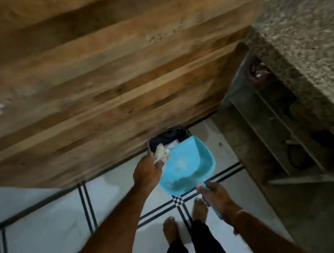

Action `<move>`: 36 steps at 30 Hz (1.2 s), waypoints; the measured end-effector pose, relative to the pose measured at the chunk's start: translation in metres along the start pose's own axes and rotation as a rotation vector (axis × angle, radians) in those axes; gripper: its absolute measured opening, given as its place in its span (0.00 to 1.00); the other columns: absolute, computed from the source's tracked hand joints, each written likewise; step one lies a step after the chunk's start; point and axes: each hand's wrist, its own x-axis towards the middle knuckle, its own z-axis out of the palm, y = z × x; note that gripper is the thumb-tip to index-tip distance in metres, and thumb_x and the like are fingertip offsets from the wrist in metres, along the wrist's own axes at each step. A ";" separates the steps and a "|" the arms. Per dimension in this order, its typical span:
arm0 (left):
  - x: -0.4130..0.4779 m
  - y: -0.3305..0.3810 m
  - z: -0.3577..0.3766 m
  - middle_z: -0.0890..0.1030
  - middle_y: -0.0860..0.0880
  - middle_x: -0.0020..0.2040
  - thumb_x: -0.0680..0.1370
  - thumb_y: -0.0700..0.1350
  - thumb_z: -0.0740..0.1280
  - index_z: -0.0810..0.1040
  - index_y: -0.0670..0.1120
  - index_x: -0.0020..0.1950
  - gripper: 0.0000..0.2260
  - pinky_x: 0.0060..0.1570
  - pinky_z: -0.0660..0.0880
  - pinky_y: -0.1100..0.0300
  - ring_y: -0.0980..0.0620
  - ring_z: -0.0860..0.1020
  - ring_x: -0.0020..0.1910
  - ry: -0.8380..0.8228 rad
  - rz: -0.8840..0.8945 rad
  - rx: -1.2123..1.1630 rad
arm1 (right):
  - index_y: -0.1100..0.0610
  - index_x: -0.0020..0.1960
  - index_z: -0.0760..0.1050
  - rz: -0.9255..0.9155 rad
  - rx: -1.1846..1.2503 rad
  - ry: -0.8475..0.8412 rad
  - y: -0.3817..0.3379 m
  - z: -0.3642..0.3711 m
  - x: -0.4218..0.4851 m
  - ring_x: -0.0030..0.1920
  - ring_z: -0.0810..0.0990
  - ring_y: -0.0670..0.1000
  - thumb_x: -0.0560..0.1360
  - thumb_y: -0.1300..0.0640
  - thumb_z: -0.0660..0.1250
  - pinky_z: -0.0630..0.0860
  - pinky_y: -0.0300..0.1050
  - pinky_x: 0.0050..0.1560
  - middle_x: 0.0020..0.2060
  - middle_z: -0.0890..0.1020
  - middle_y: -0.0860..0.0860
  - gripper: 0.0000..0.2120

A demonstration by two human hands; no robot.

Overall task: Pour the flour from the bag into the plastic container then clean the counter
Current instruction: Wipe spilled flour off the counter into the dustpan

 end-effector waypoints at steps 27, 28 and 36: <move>0.274 -0.099 0.184 0.83 0.39 0.58 0.83 0.55 0.64 0.76 0.42 0.63 0.18 0.56 0.78 0.45 0.38 0.81 0.56 0.027 -0.258 -0.207 | 0.60 0.63 0.77 0.192 -0.441 -0.019 0.012 0.090 0.351 0.56 0.84 0.60 0.79 0.44 0.62 0.83 0.56 0.55 0.57 0.84 0.58 0.22; 0.276 -0.098 0.185 0.84 0.40 0.57 0.83 0.55 0.64 0.76 0.42 0.62 0.18 0.55 0.79 0.45 0.39 0.81 0.55 0.038 -0.257 -0.214 | 0.58 0.64 0.78 0.125 -0.431 -0.005 0.019 0.091 0.350 0.57 0.83 0.60 0.80 0.40 0.62 0.82 0.58 0.59 0.58 0.84 0.57 0.24; 0.308 -0.100 0.199 0.84 0.41 0.58 0.83 0.54 0.64 0.76 0.42 0.65 0.18 0.53 0.79 0.49 0.40 0.82 0.54 0.128 -0.221 -0.247 | 0.55 0.60 0.81 -0.045 -0.090 -0.058 0.062 0.119 0.392 0.43 0.79 0.46 0.71 0.31 0.64 0.77 0.46 0.45 0.41 0.80 0.43 0.32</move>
